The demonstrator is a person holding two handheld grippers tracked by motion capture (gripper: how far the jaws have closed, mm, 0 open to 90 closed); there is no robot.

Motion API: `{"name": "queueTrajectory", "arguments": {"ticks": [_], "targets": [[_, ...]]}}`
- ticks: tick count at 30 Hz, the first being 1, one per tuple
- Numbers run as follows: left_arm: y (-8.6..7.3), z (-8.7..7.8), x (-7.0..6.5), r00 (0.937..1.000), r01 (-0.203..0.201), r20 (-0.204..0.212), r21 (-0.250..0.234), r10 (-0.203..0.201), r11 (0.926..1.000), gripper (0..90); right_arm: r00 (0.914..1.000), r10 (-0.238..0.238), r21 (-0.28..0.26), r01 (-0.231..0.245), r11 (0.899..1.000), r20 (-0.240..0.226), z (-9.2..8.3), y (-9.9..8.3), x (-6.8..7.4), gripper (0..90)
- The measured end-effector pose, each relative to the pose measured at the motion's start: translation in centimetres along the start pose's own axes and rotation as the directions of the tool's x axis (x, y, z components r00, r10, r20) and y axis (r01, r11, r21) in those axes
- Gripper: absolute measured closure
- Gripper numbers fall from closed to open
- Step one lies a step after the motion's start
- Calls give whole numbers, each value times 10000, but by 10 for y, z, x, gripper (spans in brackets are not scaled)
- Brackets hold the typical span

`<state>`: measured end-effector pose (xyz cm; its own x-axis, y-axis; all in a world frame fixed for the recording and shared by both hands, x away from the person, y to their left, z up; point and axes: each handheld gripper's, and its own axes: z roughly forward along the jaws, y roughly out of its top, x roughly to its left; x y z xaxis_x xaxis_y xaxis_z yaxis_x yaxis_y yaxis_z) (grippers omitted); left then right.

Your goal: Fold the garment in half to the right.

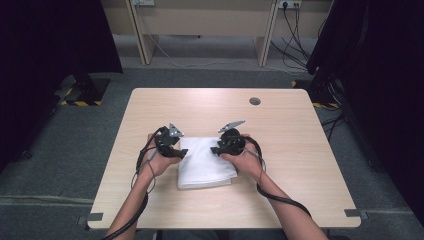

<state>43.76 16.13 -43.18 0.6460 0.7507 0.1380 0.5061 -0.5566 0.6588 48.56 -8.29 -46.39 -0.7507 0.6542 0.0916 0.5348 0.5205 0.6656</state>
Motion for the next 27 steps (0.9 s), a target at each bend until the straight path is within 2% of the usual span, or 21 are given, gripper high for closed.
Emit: {"name": "queueTrajectory", "arguments": {"ticks": [3, 6, 9, 15, 17, 23, 27], "targets": [[-2, -4, -5, 10000, -69, 39, -70, 69, 10000, 396, 10000, 17, 28, -17, 10000, 90, -3, 0, 1, 562], [-6, -12, -13, 9994, -213, 253, -241, 219, 9995, 395, 9999, -93, -246, 96, 9997, 125, -12, 0, 4, 555], [-10, -18, -19, 9993, -166, 319, -423, 179, 9990, 395, 9997, -238, -495, 243, 9985, 96, -21, -1, 9, 542], [-23, -27, -28, 9997, -20, 224, -625, 34, 9980, 390, 9966, -797, -505, 785, 9956, -217, -37, -12, 31, 504], [-26, -28, -32, 9994, 51, 351, -629, -29, 9980, 384, 9947, -993, -460, 980, 9941, -270, -41, -17, 35, 499], [-34, -26, -43, 9992, -129, 367, -490, 147, 9987, 377, 9953, -900, -370, 887, 9954, -354, -49, -33, 40, 492], [-37, -22, -49, 9982, -251, 532, -344, 269, 9991, 377, 9961, -797, -217, 789, 9966, -385, -50, -44, 41, 491]]}}
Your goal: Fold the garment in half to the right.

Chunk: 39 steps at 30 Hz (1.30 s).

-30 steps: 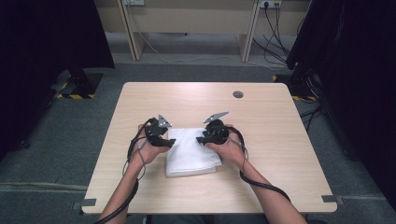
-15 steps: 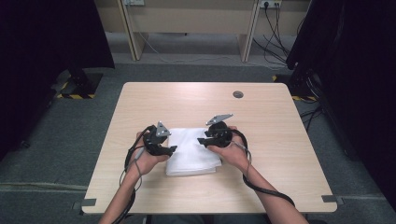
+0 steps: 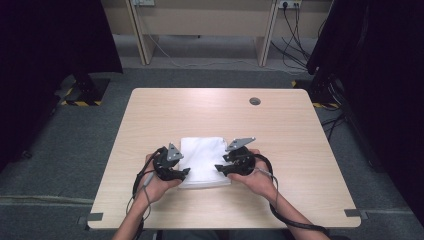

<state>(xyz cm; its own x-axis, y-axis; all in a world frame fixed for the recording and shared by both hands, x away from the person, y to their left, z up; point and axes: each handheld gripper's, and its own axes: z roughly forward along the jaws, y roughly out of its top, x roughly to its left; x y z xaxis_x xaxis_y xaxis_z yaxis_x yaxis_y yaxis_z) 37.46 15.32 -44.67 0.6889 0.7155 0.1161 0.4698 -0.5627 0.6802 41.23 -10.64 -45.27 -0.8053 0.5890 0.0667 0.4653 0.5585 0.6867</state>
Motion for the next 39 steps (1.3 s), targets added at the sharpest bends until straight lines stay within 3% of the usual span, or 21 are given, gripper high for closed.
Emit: {"name": "queueTrajectory", "arguments": {"ticks": [12, 19, 32, 36, 37, 39], "targets": [[-6, 11, -8, 9998, -212, -27, 354, 213, 9991, 375, 9995, 296, 110, -297, 9995, 87, 6, -13, -1, 490], [-2, 18, -5, 9994, -294, -169, 378, 300, 9989, 379, 9991, 366, 65, -367, 9993, 212, 7, -14, -1, 486], [-1, 20, -1, 9997, -34, -253, 135, 38, 9999, 371, 9980, 494, -69, -491, 9988, 403, 6, -11, -10, 445], [-2, 16, 1, 9996, 84, -253, -51, -85, 10000, 281, 9981, 515, -166, -509, 9986, 333, 2, -11, -11, 431], [-3, 12, 2, 9993, 155, -331, -236, -163, 9996, 281, 9979, 564, -325, -553, 9979, 323, -6, -11, -13, 384], [-3, 12, 2, 9993, 155, -331, -236, -163, 9996, 255, 9976, 637, -348, -627, 9974, 269, -14, -12, -17, 384]]}}
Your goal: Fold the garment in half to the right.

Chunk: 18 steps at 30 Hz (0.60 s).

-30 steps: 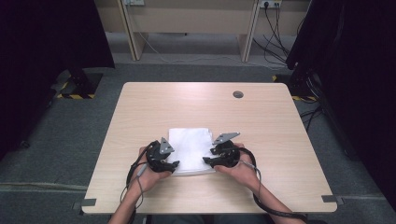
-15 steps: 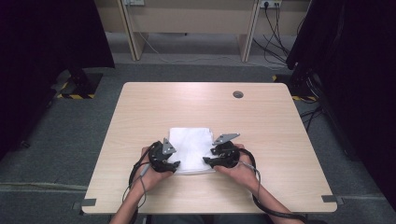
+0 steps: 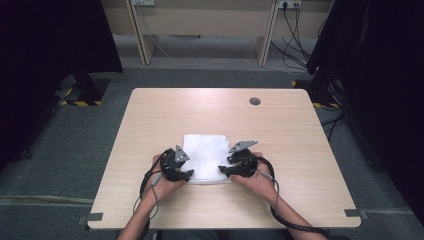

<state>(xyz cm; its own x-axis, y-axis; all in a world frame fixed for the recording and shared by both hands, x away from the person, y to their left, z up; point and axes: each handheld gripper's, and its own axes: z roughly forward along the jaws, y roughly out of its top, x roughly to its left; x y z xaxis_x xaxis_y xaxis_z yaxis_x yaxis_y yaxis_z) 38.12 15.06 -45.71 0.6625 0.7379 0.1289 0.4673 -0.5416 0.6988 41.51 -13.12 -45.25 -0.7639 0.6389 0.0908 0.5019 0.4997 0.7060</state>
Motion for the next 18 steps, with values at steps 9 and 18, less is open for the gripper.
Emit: {"name": "queueTrajectory", "arguments": {"ticks": [9, 18], "targets": [[-4, -12, 3, 9994, 344, -47, -484, -346, 9982, 216, 9999, 111, 42, -112, 9999, 39, -14, -9, -9, 312], [-7, -22, 4, 9989, 450, -96, -712, -458, 9964, 192, 9998, 197, -105, -196, 9998, 91, -28, -12, -14, 292]]}}
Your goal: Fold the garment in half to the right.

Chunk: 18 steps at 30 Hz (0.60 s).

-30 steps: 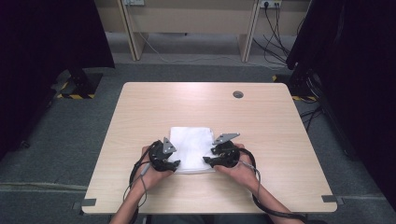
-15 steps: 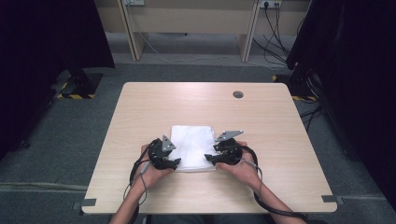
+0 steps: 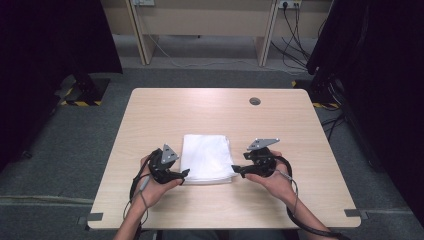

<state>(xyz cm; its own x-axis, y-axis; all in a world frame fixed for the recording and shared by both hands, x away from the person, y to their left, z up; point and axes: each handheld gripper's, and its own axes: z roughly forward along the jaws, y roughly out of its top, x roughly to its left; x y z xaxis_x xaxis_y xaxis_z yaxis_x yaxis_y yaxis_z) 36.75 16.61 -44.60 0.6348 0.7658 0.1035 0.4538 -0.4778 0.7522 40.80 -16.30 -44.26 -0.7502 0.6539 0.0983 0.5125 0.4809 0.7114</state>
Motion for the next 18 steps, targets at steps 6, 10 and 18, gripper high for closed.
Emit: {"name": "queueTrajectory", "arguments": {"ticks": [6, 10, 18], "targets": [[-5, -4, 1, 9998, 150, -92, -215, -152, 9997, 194, 9999, 6, -2, -6, 10000, 108, -9, -5, -4, 286], [-7, -8, 3, 9997, 200, -167, -267, -204, 9994, 196, 9998, 132, -59, -131, 9999, 166, -14, -9, -8, 284], [-8, -14, 3, 9993, 221, -281, -403, -232, 9989, 197, 9990, 319, -241, -311, 9992, 298, -25, -15, -14, 278]]}}
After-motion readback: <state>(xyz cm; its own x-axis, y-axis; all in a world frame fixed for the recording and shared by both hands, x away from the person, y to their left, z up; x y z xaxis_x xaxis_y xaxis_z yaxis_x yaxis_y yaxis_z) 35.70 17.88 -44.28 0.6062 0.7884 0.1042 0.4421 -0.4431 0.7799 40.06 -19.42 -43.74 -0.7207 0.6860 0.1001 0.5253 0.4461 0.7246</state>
